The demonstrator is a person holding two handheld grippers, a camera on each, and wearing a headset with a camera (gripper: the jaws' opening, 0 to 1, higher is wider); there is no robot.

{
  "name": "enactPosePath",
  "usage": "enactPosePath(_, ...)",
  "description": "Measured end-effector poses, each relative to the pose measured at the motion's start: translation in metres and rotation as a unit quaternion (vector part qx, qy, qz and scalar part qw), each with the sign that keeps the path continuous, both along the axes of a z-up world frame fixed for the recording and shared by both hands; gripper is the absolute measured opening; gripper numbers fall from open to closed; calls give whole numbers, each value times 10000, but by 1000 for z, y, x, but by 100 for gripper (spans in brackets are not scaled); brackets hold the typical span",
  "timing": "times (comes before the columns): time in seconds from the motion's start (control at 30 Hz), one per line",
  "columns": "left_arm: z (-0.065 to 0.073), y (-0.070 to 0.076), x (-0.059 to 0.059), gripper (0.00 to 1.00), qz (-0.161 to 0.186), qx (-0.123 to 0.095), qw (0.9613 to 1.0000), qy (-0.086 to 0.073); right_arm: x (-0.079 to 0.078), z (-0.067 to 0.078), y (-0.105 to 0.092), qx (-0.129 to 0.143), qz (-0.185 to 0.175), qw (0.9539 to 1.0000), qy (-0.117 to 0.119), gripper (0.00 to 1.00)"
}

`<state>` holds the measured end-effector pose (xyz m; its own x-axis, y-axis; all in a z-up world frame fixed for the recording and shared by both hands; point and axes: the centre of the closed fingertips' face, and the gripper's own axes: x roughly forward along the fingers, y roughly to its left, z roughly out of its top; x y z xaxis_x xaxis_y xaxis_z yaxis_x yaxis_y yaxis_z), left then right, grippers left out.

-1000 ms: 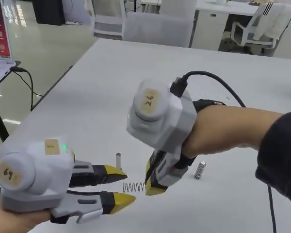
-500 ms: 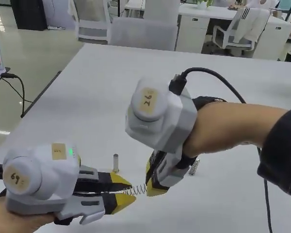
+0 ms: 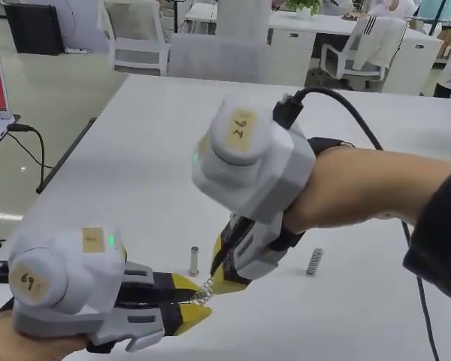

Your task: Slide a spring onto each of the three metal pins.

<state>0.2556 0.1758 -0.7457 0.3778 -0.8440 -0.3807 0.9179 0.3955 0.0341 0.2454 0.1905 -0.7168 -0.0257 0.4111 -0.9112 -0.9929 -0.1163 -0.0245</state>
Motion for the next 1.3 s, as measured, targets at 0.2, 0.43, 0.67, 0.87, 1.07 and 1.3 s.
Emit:
enactPosePath(0.2,2,3,11,3,155,-321,9994,49,9,5,13,118,12,9999,-45,7)
enactPosePath(0.43,-5,-2,18,3,230,-423,9988,82,17,-4,12,-22,125,9999,-7,8)
enactPosePath(0.67,-11,-2,24,2,318,-510,9981,143,19,-14,12,-186,270,9994,150,12)
enactPosePath(0.87,-11,1,28,2,364,-522,9979,119,23,-25,13,-337,346,9986,196,11)
enactPosePath(1.07,-15,4,29,3,432,-482,9978,114,26,-33,16,-446,423,9979,210,8)
enactPosePath(1.3,-20,14,35,9,754,-624,9949,243,31,-36,19,-441,396,9980,231,8)
